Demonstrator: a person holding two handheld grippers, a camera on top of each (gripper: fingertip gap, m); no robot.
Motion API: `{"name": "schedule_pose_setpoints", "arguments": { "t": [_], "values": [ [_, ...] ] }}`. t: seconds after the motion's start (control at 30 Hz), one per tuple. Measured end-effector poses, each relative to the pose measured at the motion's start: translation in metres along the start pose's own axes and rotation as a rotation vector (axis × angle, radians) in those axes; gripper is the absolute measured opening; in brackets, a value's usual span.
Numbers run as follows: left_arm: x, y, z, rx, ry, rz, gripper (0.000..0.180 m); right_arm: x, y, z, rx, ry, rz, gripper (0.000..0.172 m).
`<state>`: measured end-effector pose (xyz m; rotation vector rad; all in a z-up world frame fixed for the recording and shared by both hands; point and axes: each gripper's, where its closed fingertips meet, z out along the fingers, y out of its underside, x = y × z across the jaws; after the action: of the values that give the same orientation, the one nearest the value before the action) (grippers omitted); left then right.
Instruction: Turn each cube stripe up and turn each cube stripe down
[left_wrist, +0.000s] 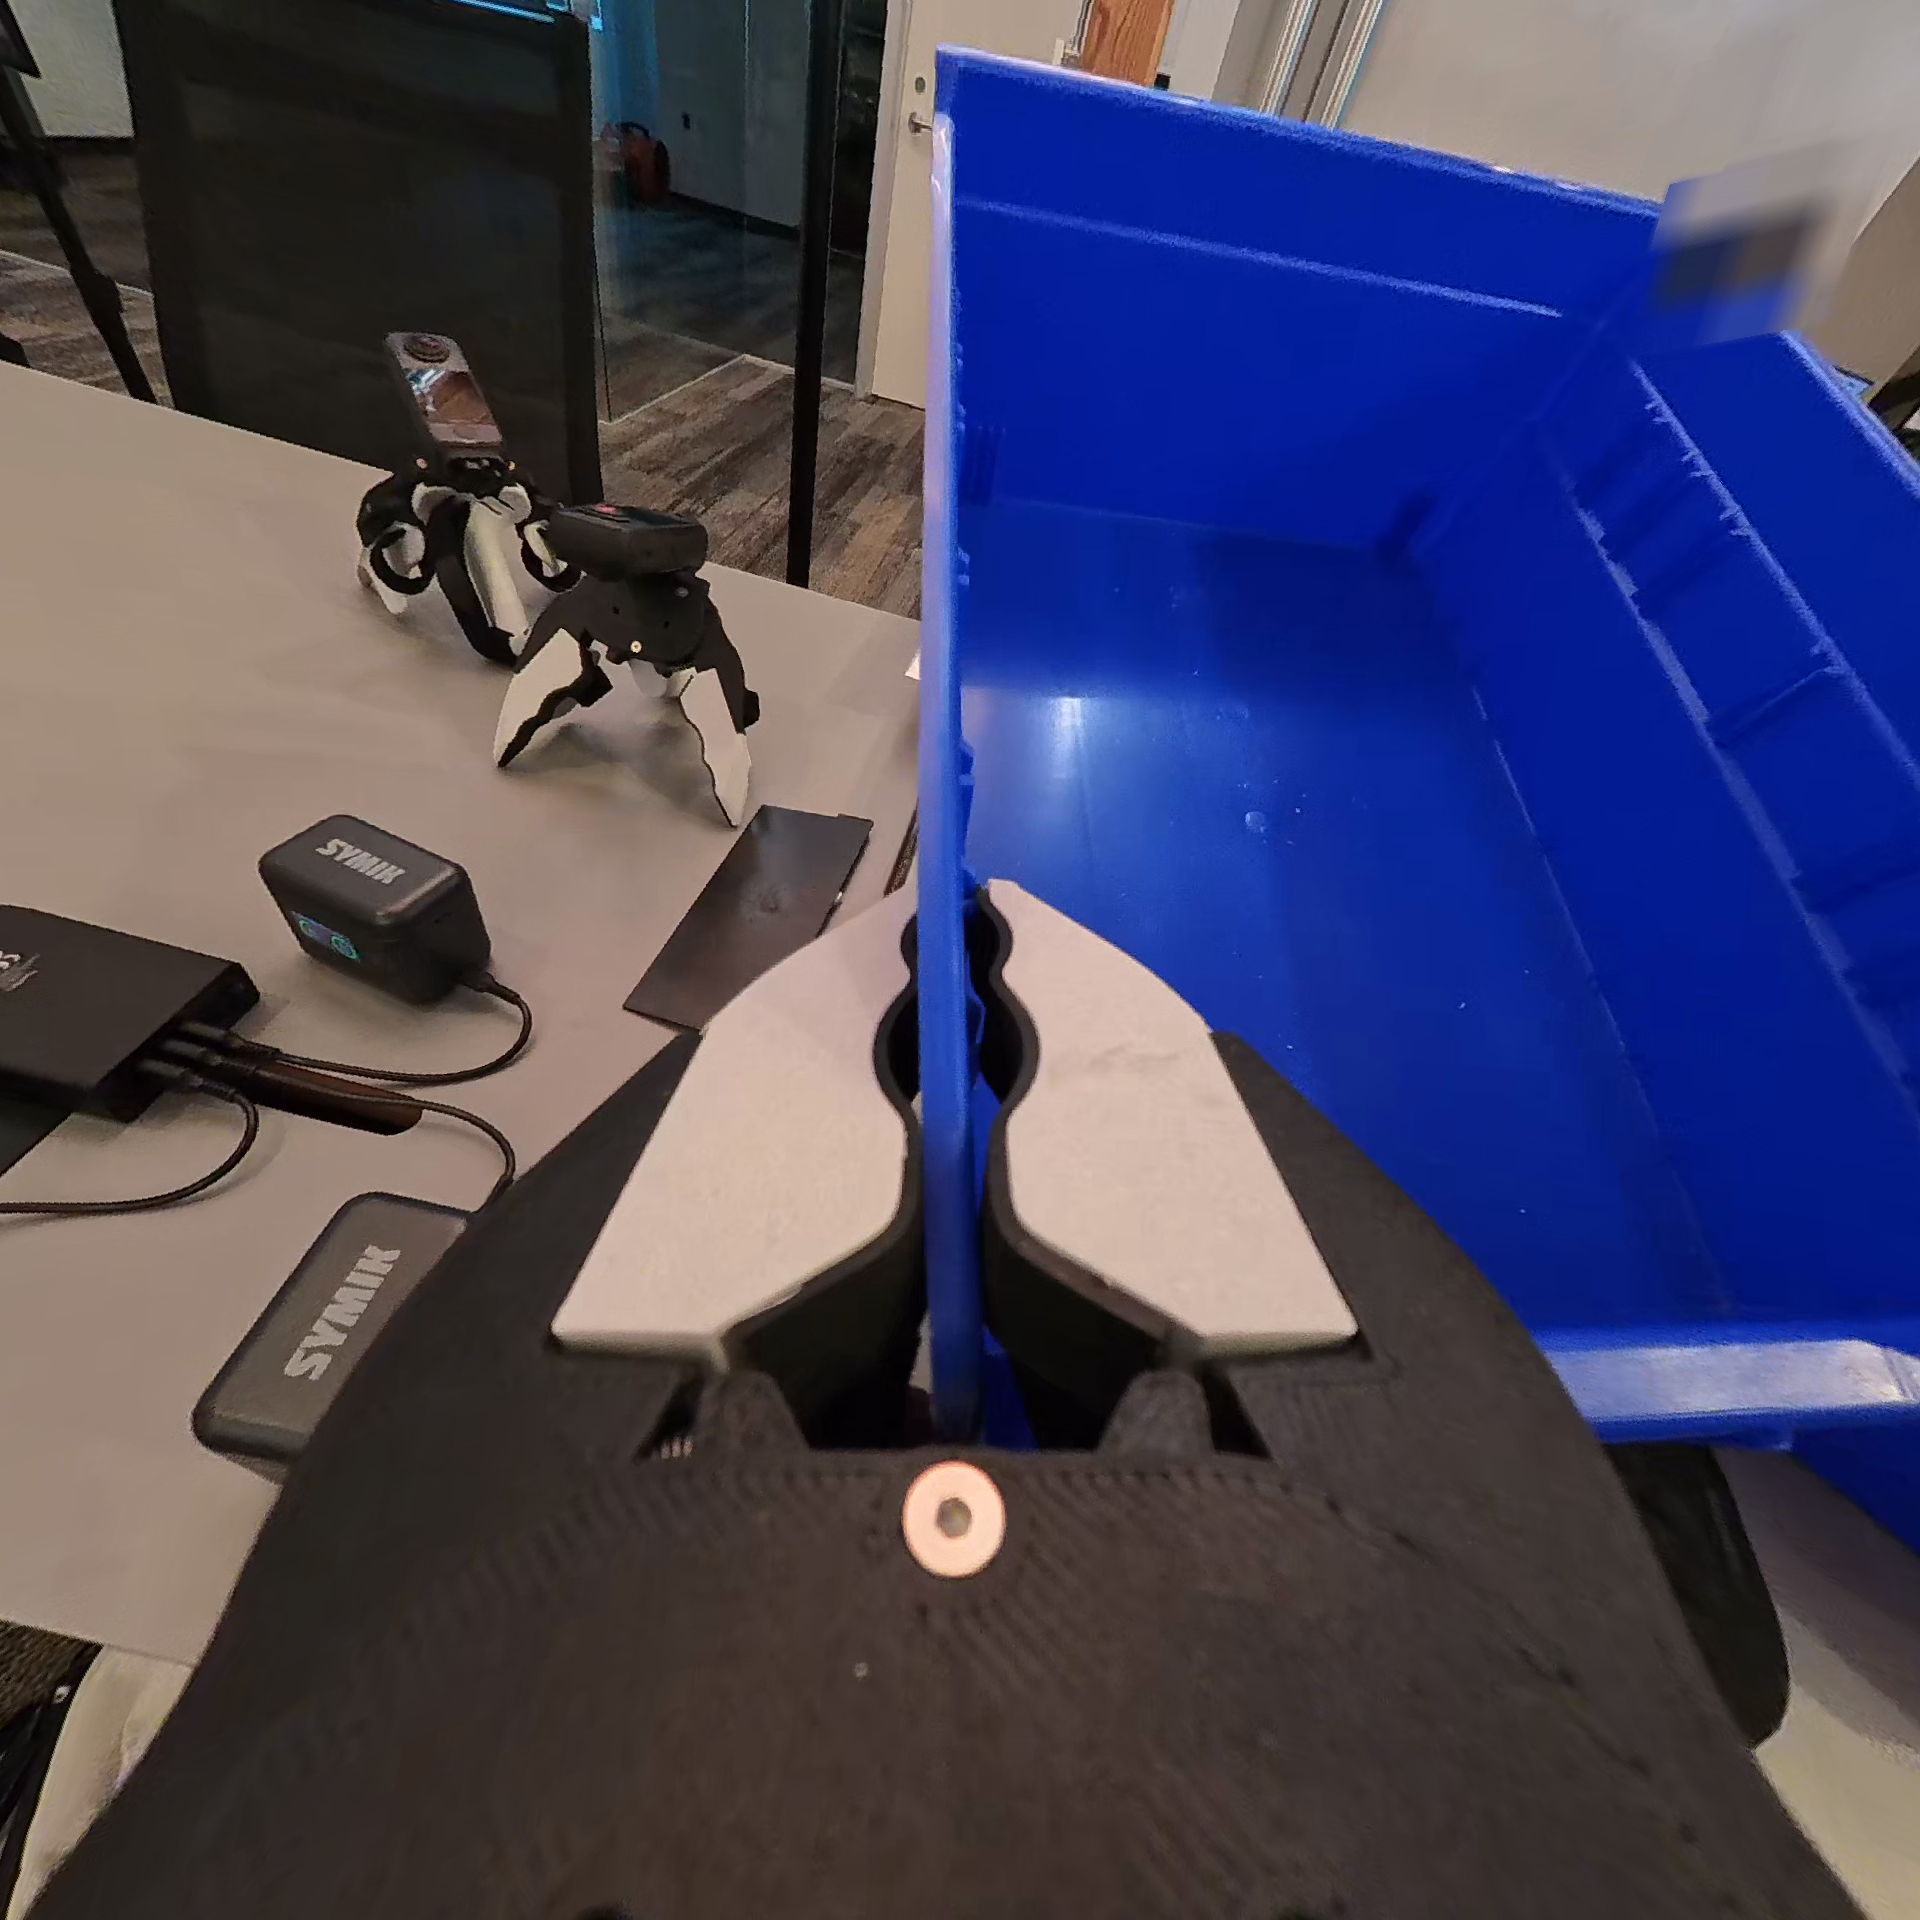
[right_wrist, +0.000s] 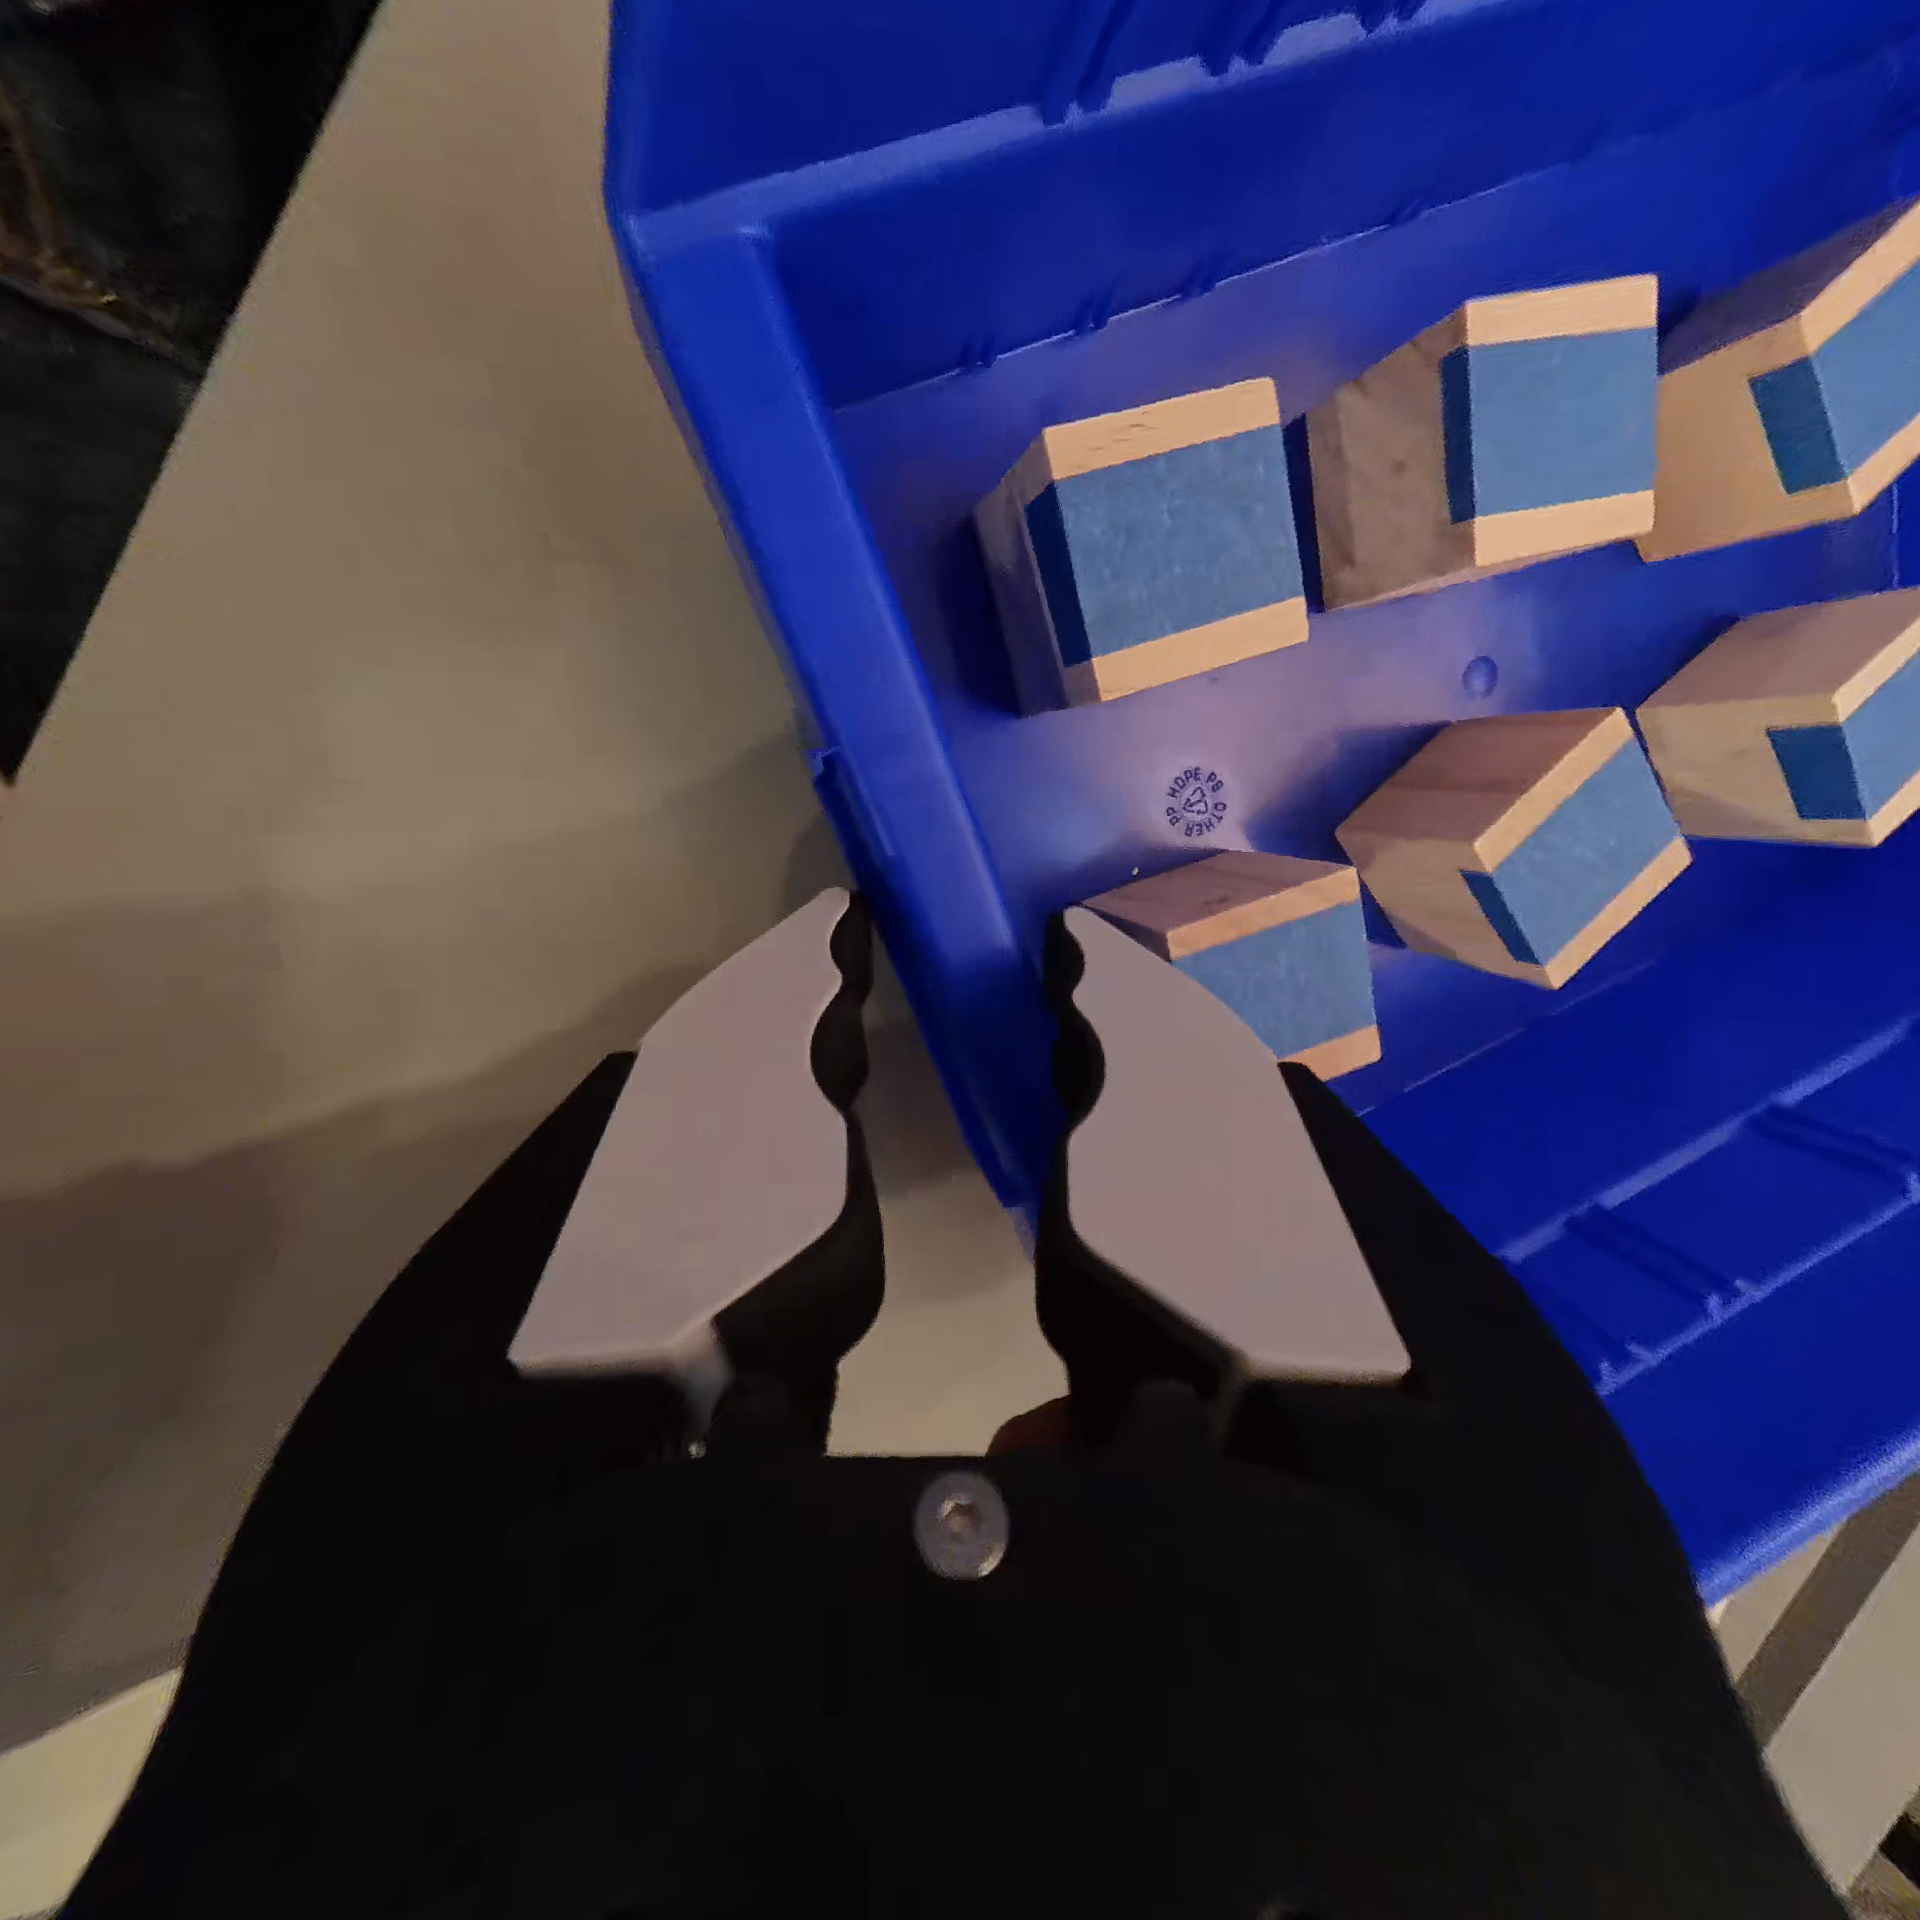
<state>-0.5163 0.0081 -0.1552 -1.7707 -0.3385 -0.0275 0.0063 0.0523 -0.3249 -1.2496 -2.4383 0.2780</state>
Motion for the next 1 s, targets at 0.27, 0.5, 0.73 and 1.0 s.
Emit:
{"name": "schedule_pose_setpoints", "arguments": {
  "t": [0.27,0.5,0.73,1.0],
  "values": [
    [-0.012,-0.004,-0.007,0.026,-0.014,-0.023,0.005,0.078,-0.042,0.039,0.029,0.027,0.119,0.027],
    [-0.026,-0.008,-0.013,0.065,-0.025,-0.064,0.005,0.173,-0.078,0.08,-0.044,0.111,0.434,0.027],
    [-0.033,-0.007,-0.014,0.082,-0.018,-0.093,0.005,0.261,-0.099,0.112,-0.098,0.216,0.656,0.027],
    [-0.021,-0.024,-0.021,0.141,0.02,-0.079,0.005,0.277,-0.116,0.066,0.094,0.264,0.72,0.049]
  ]
}}
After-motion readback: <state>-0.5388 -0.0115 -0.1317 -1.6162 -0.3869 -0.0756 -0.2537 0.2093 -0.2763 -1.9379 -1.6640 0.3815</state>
